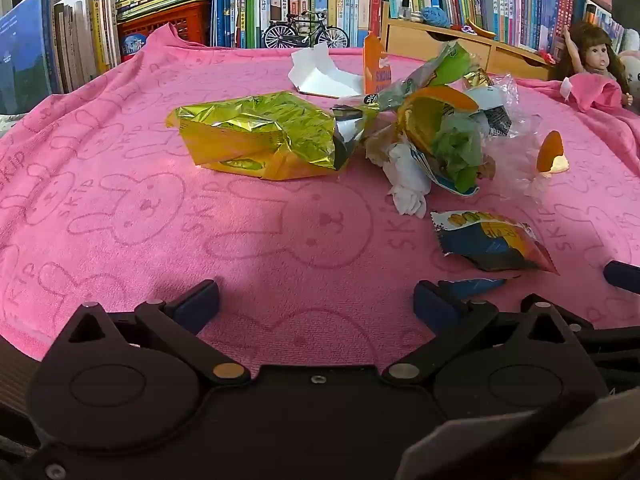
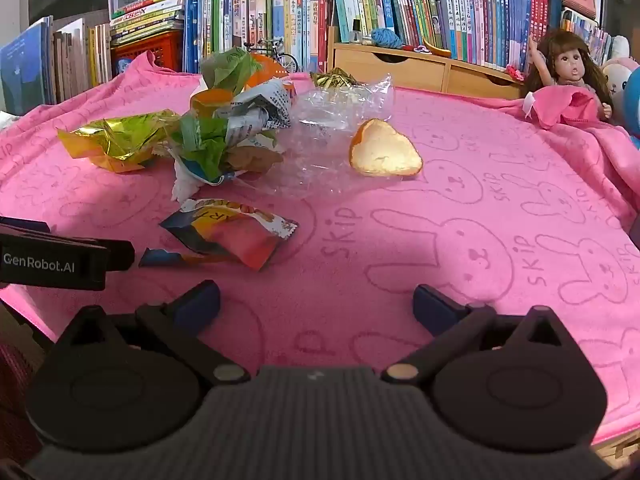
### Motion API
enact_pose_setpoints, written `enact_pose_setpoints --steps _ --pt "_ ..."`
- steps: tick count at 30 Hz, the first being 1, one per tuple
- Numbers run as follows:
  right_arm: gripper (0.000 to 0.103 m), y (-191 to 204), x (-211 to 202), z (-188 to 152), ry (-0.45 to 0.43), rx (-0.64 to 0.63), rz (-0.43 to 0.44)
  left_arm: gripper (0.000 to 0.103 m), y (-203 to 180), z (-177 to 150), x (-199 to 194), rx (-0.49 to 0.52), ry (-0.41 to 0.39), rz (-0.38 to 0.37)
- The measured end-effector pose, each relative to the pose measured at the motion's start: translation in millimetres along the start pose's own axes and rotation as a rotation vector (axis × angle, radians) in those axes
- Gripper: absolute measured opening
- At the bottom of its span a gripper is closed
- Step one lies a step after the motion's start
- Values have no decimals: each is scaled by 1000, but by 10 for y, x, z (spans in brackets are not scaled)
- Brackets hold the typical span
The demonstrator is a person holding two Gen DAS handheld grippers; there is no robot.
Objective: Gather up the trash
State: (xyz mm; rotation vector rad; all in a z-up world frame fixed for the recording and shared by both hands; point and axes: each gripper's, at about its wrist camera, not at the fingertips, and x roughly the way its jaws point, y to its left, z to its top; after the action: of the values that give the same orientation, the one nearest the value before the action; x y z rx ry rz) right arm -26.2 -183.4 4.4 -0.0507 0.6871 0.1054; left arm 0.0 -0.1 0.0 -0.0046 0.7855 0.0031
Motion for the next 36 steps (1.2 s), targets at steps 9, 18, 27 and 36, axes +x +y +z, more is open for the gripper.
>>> enact_pose_setpoints --steps 9,18,27,36 --pt "103 8 -8 -1 -1 -1 1 103 6 -11 -8 -2 -4 -1" --pt "103 1 4 3 -1 -1 0 103 1 1 0 -1 1 -2" --pt "103 -1 0 0 -1 -1 0 103 1 0 0 -2 1 -1" --pt "103 -1 6 1 -1 -1 0 103 1 0 0 -1 1 -1"
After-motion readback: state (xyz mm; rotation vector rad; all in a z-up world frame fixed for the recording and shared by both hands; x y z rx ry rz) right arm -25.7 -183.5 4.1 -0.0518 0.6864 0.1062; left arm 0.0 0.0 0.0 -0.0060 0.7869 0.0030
